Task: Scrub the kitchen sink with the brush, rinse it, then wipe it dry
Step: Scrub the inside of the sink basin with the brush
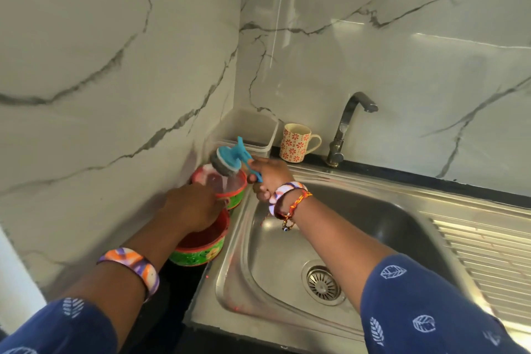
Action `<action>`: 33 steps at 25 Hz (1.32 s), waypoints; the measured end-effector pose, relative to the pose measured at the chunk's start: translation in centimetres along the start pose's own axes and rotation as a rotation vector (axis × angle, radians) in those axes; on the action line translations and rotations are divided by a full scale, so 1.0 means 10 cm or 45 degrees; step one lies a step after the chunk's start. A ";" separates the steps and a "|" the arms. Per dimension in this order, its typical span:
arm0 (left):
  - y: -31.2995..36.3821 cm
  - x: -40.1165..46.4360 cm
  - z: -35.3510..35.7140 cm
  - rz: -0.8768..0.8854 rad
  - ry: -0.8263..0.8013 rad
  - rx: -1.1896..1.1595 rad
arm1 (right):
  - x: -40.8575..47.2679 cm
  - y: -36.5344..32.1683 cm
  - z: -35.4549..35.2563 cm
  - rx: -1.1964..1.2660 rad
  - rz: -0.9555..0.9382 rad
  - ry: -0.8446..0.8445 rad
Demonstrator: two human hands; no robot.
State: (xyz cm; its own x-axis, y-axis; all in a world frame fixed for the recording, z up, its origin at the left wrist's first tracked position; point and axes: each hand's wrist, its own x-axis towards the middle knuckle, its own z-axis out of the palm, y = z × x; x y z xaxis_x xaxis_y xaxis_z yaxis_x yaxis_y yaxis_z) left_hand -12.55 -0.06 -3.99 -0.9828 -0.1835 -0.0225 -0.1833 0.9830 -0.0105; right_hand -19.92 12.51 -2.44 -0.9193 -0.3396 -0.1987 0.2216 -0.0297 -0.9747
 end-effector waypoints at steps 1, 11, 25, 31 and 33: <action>0.02 0.00 0.00 -0.018 0.004 0.007 | -0.05 -0.07 -0.08 0.154 0.090 -0.053; 0.84 0.28 0.03 0.435 -0.011 -0.145 | 0.10 -0.26 -1.77 0.741 0.143 0.358; 1.10 0.95 0.59 0.024 -0.050 0.145 | 0.94 0.57 -0.83 -0.544 0.041 0.363; 1.13 1.00 0.52 -0.018 0.011 0.256 | 0.60 0.41 -2.41 -0.557 0.033 0.873; 1.14 0.99 0.50 -0.032 0.015 0.290 | 0.32 0.32 -2.86 -0.529 0.068 1.158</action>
State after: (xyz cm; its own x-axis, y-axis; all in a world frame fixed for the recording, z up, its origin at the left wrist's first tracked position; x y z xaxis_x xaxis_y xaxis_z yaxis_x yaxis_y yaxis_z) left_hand -24.28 9.34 -9.34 -0.9785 -0.2062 -0.0081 -0.1985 0.9511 -0.2367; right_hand -31.48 38.18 -9.15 -0.8493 0.5222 -0.0771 0.2985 0.3547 -0.8860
